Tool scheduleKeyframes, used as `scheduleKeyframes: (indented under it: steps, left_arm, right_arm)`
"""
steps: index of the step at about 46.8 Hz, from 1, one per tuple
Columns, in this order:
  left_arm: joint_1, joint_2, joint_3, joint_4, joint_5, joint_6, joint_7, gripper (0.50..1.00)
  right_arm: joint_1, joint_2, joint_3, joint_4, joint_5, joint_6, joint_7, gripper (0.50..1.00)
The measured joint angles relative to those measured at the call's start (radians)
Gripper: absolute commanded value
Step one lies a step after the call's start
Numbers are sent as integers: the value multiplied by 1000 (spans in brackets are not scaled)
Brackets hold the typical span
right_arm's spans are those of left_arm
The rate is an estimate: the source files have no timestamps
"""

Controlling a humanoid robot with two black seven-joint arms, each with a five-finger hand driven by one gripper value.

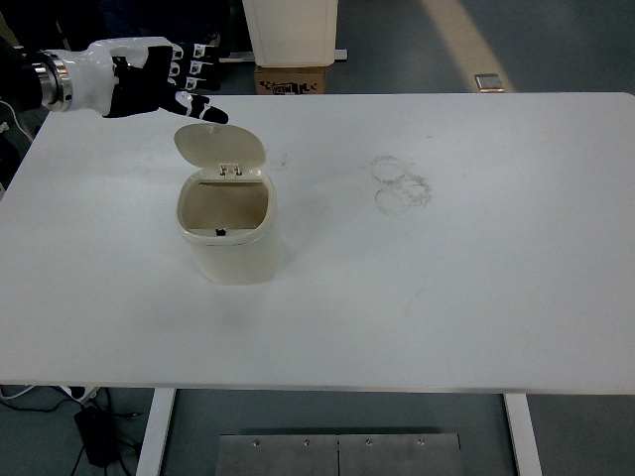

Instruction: Close trash bin

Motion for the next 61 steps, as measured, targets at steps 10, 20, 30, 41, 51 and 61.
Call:
scheduleKeyframes:
  steps: [10, 20, 30, 41, 51, 61]
  left_arm:
    - [-87, -10, 105, -66, 0, -17, 19, 1000]
    - [-136, -19, 155, -73, 16, -46, 19, 1000]
    - [-170, -20, 183, -121, 35, -63, 20, 1000]
    - [-214, -20, 275, -151, 44, -81, 20, 1000]
    - [-220, -20, 286, -153, 76, -100, 20, 1000]
    - [-220, -17, 290, -186, 77, -115, 20, 1000]
  right_arm:
    - [1, 0, 0, 0, 0, 1, 0, 991]
    - [1, 0, -1, 0, 0, 2, 0, 991]
    - [3, 0, -1, 0, 0, 1, 0, 991]
    - [3, 0, -1, -1, 0, 0, -1, 991]
    - [3, 0, -1, 0, -2, 1, 0, 991]
    - [3, 0, 0, 0, -2, 1, 0, 991]
